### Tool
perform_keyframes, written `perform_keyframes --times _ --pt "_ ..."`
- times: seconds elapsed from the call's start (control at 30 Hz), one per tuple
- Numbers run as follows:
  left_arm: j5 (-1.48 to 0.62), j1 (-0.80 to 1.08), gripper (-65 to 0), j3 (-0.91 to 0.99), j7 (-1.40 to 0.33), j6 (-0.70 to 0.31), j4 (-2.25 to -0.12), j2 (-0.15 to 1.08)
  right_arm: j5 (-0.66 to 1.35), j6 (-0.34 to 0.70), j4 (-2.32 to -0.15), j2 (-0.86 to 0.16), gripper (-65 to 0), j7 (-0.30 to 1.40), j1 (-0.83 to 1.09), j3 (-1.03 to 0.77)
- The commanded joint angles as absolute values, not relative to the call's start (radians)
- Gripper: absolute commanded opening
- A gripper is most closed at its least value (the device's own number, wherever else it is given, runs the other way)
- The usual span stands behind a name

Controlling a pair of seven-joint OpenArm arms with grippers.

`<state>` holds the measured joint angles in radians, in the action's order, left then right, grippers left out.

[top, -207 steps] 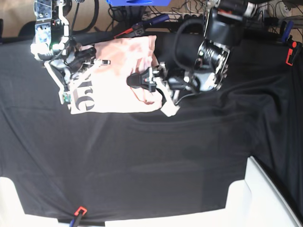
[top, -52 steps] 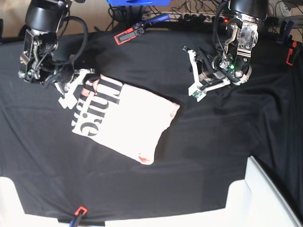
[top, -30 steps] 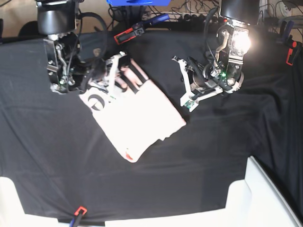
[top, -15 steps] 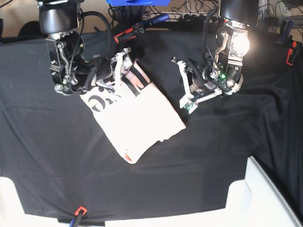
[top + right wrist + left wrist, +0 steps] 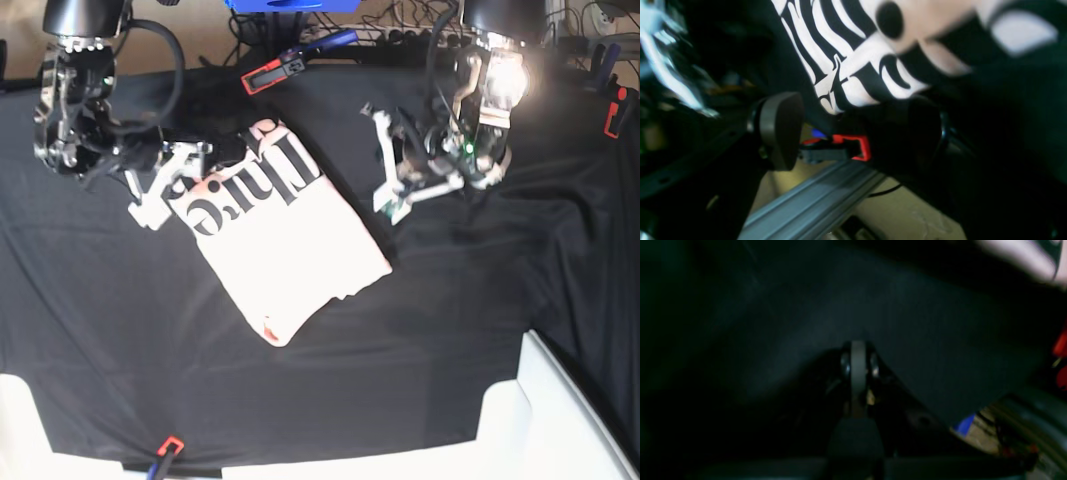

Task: Fold the T-shirt properly
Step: 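Release the right gripper and move the left gripper to the shirt edge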

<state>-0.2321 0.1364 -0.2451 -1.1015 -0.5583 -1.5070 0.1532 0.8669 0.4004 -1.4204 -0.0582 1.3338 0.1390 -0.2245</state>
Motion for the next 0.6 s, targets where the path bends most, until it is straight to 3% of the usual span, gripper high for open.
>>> perform_keyframes --times 0.0,0.13,0.23,0.3,0.37,0.5,0.57 --pt "-0.242 0.148 -65.0 -0.245 -1.092 -0.568 -1.54 0.154 0.889 0.38 -1.425 -0.07 -17.6 1.32 0.124 -0.259" --pt "-0.26 0.209 -65.0 -0.246 -1.092 -0.579 -1.586 0.154 0.888 0.354 -1.379 -0.074 -17.6 1.32 0.087 -0.358" --pt "-0.395 0.209 -65.0 -0.234 -1.144 -0.693 -1.575 0.171 0.888 0.354 -1.359 -0.096 -17.6 1.32 0.068 -0.369" --pt "-0.51 0.193 -65.0 -0.231 -1.188 -0.698 -1.561 0.189 0.888 0.354 -1.34 -0.096 -17.6 1.32 0.059 -0.367" --pt "-0.619 0.186 -58.6 -0.232 -1.193 -0.698 -1.555 0.217 0.888 0.354 -1.322 -0.096 -17.6 1.32 0.058 -0.367" --pt "-0.737 0.188 -39.0 -0.232 -1.19 -0.698 -1.557 0.246 0.888 0.354 -1.303 -0.096 -17.6 1.317 0.058 -0.369" --pt "-0.766 0.186 -33.6 -0.231 -1.19 -0.698 -1.557 0.248 0.888 0.354 -1.303 -0.096 -17.6 1.3 0.062 -0.367"
